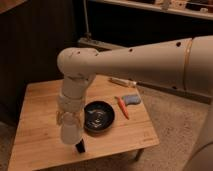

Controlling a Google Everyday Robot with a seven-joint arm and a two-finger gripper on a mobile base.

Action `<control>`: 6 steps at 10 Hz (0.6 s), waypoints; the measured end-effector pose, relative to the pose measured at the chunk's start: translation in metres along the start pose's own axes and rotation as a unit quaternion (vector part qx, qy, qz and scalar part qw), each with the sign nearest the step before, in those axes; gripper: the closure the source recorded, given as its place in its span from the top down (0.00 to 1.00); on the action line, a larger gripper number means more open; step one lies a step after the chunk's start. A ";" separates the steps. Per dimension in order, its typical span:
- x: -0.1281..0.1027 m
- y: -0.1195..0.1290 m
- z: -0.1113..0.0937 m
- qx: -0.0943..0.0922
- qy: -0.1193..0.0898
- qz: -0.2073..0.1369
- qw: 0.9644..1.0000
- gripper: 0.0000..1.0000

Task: Place the ceramic cup over the eraser

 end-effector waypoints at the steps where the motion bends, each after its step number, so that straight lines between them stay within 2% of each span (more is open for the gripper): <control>1: -0.001 0.004 0.004 0.002 0.000 0.004 1.000 0.00; 6: -0.002 0.028 0.023 0.020 0.000 0.005 1.000 0.00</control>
